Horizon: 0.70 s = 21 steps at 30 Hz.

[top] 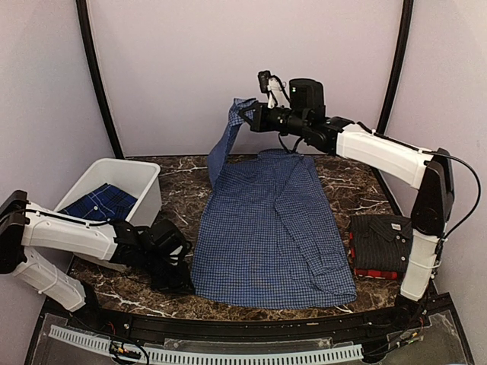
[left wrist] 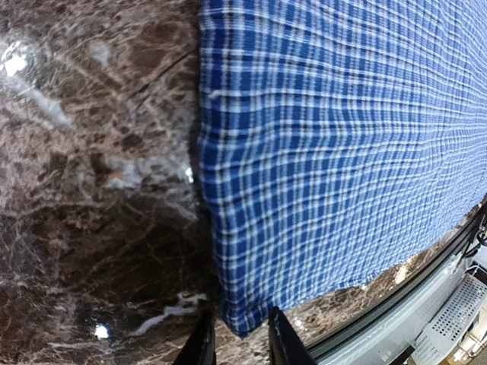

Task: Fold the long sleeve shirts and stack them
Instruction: Adjust the 1/3-folded shirt at the center of the board.

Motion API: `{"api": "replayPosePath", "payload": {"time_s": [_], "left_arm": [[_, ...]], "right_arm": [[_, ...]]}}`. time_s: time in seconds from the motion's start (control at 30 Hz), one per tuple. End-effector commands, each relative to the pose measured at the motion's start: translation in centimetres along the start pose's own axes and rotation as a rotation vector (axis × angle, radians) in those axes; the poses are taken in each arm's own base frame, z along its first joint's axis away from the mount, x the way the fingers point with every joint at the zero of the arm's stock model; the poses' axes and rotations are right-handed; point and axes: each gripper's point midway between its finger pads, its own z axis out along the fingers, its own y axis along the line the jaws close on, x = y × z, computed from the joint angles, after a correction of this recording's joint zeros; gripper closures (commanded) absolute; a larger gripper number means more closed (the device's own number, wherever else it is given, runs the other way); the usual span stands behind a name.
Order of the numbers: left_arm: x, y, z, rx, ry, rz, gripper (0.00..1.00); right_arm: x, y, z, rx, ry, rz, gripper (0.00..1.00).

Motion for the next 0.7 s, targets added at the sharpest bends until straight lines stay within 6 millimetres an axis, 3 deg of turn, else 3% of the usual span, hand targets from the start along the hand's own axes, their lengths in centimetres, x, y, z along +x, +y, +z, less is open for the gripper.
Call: {"api": "replayPosePath", "payload": {"time_s": [0.0,0.13,0.3,0.67], "left_arm": [[-0.7,1.4,0.2,-0.081,-0.043,-0.020,0.77],[-1.2,1.1,0.1,-0.087,-0.067,-0.012,0.81],[-1.4,0.2,-0.5,-0.068,-0.077,0.016,1.00],[1.4,-2.1,-1.3,-0.054,0.006,0.122,1.00]], "right_arm": [[-3.1,1.4,-1.0,-0.038,-0.063,-0.027,1.00],[-3.6,1.7,-1.2,-0.045,-0.071,-0.034,1.00],[-4.1,1.9,-1.4,-0.044,-0.081,-0.044,1.00],[-6.4,3.0,-2.0,-0.072,-0.137,-0.082,1.00]]}}
